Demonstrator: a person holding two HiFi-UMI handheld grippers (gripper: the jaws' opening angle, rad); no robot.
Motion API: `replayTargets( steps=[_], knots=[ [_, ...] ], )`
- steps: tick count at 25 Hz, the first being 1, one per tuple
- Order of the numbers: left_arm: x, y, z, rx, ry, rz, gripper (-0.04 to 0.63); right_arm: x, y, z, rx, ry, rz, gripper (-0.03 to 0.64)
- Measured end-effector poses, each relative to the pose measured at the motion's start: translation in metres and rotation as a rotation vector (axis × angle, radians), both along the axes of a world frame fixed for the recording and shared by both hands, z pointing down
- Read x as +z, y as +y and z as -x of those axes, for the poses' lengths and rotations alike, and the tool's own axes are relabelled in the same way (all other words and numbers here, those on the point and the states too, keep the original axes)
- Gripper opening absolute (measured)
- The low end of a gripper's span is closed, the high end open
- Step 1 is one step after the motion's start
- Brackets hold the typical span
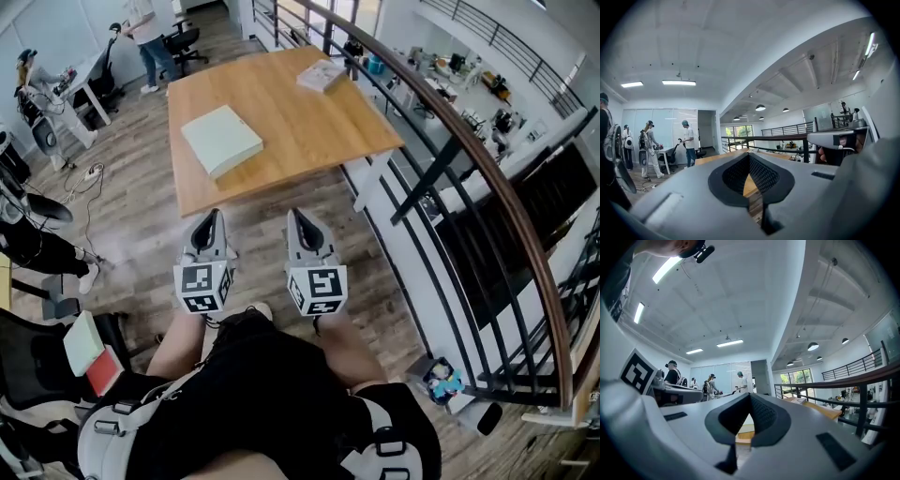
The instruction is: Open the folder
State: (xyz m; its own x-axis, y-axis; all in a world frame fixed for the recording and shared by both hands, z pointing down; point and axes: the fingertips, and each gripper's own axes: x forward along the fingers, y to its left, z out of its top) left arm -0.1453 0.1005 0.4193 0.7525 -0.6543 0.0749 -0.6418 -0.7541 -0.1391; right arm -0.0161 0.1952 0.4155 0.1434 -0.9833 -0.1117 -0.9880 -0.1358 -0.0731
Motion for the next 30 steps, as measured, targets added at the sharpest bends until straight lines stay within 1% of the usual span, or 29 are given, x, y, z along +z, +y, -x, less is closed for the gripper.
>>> replayTargets(
  steps=[3,6,14,22,27,30],
  knots=[
    [0.0,-0.004,-0.013,0.01,0.002,-0.005,0.0,0.002,-0.001,-0.012,0.009,0.002,0.007,0.005],
    [0.003,-0.017,-0.026,0.014,-0.015,-0.029,0.0,0.005,-0.01,-0.025,0.024,0.002,0.012,0.005],
    [0.017,-0.072,-0.077,0.022,0.005,-0.011,0.0,0.017,-0.064,-0.069,0.021,0.02,0.031,0.005],
    [0.017,-0.172,-0.135,0.024,0.005,0.016,0.0,0.009,-0.171,-0.124,0.0,0.024,0.051,0.005],
    [0.012,-0.236,-0.165,0.019,-0.006,0.032,0.0,-0.003,-0.238,-0.154,-0.017,0.022,0.054,0.005],
    [0.011,-0.268,-0.173,0.004,-0.003,0.039,0.0,-0.003,-0.276,-0.165,-0.039,0.019,0.068,0.005]
  ],
)
